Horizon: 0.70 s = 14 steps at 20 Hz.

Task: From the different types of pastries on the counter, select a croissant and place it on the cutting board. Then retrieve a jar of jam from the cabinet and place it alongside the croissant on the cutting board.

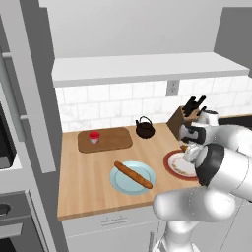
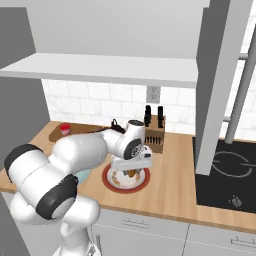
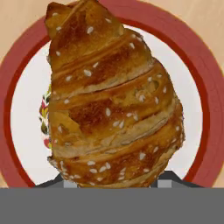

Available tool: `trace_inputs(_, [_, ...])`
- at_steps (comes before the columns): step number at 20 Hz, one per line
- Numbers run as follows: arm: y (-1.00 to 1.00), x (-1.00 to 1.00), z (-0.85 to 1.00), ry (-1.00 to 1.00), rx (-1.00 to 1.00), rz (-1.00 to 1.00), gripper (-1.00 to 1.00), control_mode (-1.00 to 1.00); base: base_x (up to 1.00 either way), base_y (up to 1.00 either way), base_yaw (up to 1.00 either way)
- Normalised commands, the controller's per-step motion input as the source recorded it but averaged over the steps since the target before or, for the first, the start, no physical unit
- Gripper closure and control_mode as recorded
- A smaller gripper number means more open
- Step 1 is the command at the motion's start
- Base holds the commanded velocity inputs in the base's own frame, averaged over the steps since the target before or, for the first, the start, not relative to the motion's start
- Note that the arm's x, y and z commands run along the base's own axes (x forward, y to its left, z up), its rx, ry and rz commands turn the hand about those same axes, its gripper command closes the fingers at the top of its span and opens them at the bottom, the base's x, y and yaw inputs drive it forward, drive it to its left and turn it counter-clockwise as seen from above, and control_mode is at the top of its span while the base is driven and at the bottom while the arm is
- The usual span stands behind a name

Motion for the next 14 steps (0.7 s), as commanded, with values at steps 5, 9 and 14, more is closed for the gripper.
trace_inputs(5, [0.44,-0.24,0.66,-0.07,-0.09,0.00,1.00,-1.00,0.00,0.00,0.00])
trace_inputs(9, [0.58,0.54,0.45,0.14,0.00,0.00,1.00,-1.00,0.00,0.00,0.00])
trace_inputs(14, [0.69,0.67,0.53,0.21,0.00,0.00,1.00,-1.00,0.00,0.00,0.00])
